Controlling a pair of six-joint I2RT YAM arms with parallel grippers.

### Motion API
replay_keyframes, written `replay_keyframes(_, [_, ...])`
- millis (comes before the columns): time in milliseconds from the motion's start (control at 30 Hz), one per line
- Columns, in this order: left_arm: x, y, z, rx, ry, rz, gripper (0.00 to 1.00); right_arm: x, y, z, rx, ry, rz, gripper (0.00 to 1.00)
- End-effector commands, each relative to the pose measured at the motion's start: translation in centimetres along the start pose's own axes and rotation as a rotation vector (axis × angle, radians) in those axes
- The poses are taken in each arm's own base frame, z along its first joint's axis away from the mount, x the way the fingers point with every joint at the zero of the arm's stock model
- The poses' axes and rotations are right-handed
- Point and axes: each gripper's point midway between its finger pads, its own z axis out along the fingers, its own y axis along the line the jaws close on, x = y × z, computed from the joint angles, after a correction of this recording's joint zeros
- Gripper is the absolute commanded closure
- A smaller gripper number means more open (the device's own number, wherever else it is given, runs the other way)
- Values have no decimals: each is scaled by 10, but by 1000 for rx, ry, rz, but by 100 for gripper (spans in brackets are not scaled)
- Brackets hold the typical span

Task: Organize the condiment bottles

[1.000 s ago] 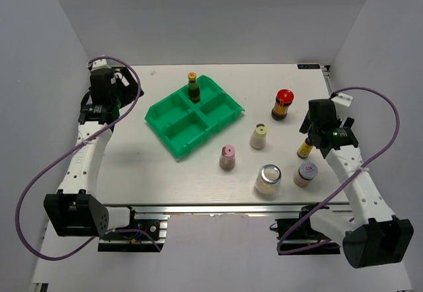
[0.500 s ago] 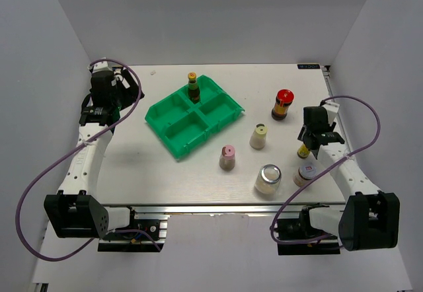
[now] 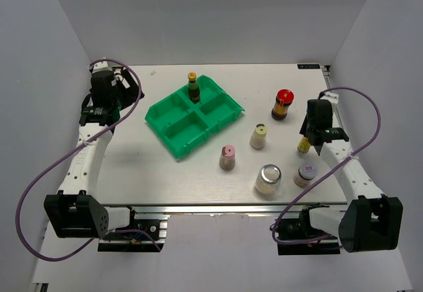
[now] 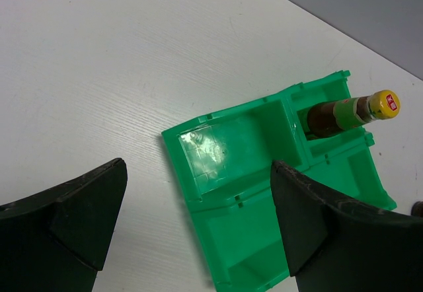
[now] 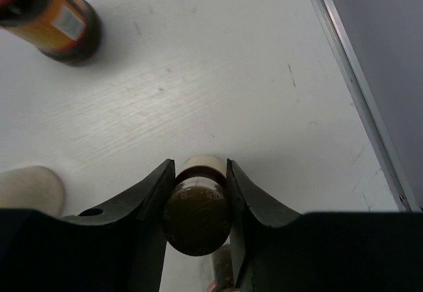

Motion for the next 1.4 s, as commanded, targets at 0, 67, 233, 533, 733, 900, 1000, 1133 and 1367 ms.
replay_keyframes(0, [-11, 0, -5, -5, -42, -13, 2, -92, 36, -45, -207, -245, 40, 100])
replay_keyframes(67, [-15, 3, -6, -26, -56, -17, 2, -125, 66, -72, -326, -343, 19, 100])
replay_keyframes(233, [-18, 1, -7, -17, -69, -13, 2, -164, 151, -105, -519, -429, -105, 100])
replay_keyframes(533, [-19, 5, -2, -51, -57, -10, 2, -238, 280, -92, -728, -522, -111, 100])
replay_keyframes(733, [-22, 5, -3, -56, -61, -6, 2, -259, 376, -83, -858, -578, -145, 100])
replay_keyframes(900, [-22, 9, -7, -60, -79, 4, 2, -256, 415, -66, -871, -603, -144, 100])
replay_keyframes(1000, [-22, 13, -8, -81, -77, 6, 2, -233, 431, -50, -876, -582, -170, 100])
replay_keyframes(1133, [-23, 11, -8, -71, -84, 2, 2, -200, 455, -39, -896, -537, -232, 100])
replay_keyframes(1367, [-21, 12, -7, -78, -76, 3, 2, -159, 473, -8, -813, -499, -277, 100])
